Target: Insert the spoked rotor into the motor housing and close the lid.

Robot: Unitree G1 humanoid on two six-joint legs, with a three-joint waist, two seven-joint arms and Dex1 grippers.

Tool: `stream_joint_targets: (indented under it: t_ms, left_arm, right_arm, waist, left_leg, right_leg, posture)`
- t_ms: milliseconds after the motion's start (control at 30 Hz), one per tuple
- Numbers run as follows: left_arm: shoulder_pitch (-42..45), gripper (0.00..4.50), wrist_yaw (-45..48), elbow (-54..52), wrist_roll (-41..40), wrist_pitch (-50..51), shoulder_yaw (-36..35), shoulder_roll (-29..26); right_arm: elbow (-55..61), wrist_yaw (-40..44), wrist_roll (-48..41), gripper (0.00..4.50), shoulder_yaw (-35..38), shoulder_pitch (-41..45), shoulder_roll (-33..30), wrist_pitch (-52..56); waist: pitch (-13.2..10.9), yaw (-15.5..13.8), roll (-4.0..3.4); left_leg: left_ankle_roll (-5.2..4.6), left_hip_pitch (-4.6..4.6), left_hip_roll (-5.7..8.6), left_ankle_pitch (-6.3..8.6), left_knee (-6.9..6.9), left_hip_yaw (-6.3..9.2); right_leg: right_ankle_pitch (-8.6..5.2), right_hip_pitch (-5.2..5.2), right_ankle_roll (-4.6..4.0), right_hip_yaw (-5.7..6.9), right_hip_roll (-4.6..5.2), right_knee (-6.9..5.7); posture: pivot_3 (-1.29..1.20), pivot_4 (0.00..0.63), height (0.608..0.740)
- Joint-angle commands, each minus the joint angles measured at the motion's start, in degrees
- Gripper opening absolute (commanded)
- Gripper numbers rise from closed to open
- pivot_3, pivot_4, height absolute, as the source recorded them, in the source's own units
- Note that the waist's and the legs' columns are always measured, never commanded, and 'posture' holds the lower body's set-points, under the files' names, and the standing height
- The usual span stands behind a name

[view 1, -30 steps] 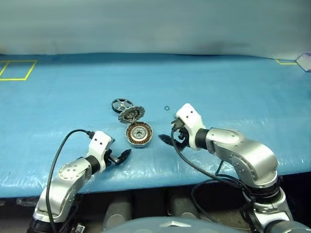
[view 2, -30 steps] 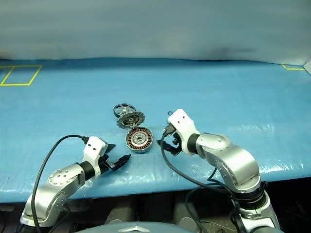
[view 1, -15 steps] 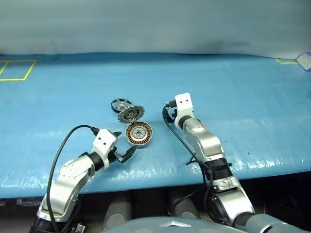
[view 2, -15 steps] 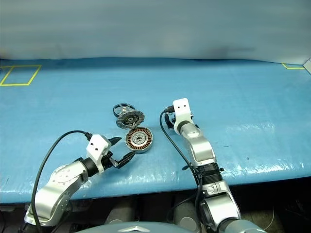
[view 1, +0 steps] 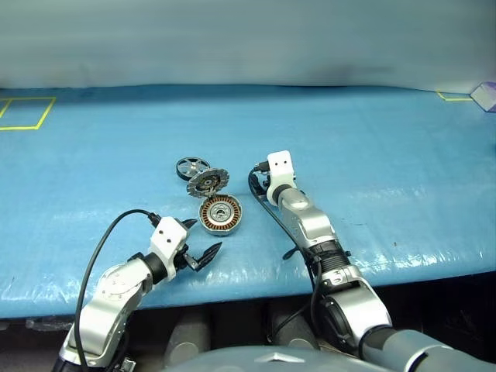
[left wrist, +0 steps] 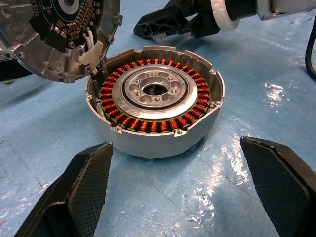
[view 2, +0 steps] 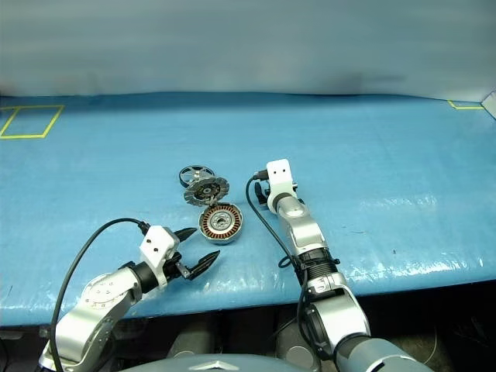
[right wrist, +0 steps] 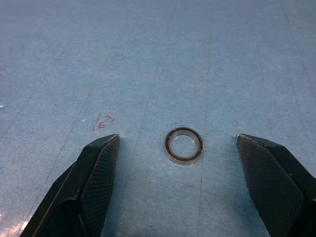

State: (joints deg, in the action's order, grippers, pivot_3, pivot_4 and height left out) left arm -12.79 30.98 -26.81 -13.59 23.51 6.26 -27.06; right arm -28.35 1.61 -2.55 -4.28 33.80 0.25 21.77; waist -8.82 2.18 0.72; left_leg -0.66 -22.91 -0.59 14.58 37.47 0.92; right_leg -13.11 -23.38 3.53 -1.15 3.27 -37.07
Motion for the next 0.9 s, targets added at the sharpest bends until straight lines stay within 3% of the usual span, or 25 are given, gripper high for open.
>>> stream_joint_targets:
  t_ms: [33,100,367,500,733,900]
  left_arm:
    - [-0.06,4.50,-0.38,-2.39,0.11,-0.07,0.48,0.42]
    - [0.00,4.50,-0.53,-2.42,0.20,0.14,0.59,0.41]
    - [0.15,4.50,-1.30,-2.47,0.08,0.55,0.87,0.53]
    - [0.02,4.50,-1.73,-2.61,0.16,0.84,0.83,0.69]
    - [-1.15,4.50,-2.80,-2.96,0.96,-0.40,0.28,0.69]
    - [-2.89,4.50,-3.16,-2.47,2.31,-5.10,-0.60,0.89]
  right_arm:
    - [-3.22,-0.09,0.31,3.79,1.07,1.18,0.39,-1.36]
    - [-4.81,-0.28,0.35,3.39,1.36,1.43,0.49,-1.93]
    - [-4.90,-0.33,1.04,0.77,0.73,-0.06,0.37,-2.41]
    - [5.84,0.94,1.92,0.67,-1.26,-6.15,-0.91,2.16]
    - [41.66,9.24,1.67,0.67,-6.62,-21.20,-10.67,20.21]
    - [57.24,12.21,-2.21,0.67,-5.59,-23.06,-12.56,28.20]
  waist:
    - [0.00,0.01,0.00]
    - [0.01,0.00,0.00]
    - [0.02,-0.08,-0.01]
    - [0.06,-0.24,-0.06]
    - [0.08,-0.65,-0.14]
    - [0.02,-0.38,-0.20]
  left_leg:
    - [0.00,0.01,0.00,0.00,0.00,0.00]
    - [0.01,0.06,0.00,-0.01,0.01,0.00]
    - [0.01,0.29,0.00,-0.01,0.06,0.05]
    - [0.00,0.30,0.01,-0.01,0.05,0.20]
    - [-0.05,0.25,0.01,0.02,0.02,0.23]
    - [-0.03,0.26,-0.03,0.01,0.04,0.14]
  right_leg:
    - [0.00,0.01,0.00,0.00,0.00,-0.01]
    - [0.00,0.04,0.00,0.00,0.00,-0.05]
    - [-0.01,0.30,-0.01,0.01,0.00,-0.08]
    - [-0.02,0.39,-0.02,0.08,0.00,-0.05]
    - [-0.03,0.41,-0.03,0.11,0.05,0.06]
    - [-0.18,0.34,-0.25,0.10,-0.01,0.10]
  posture:
    - [0.00,0.150,0.740]
    - [0.00,0.150,0.740]
    - [0.00,0.150,0.740]
    - [0.00,0.150,0.740]
    - [0.00,0.150,0.740]
    - [0.00,0.150,0.740]
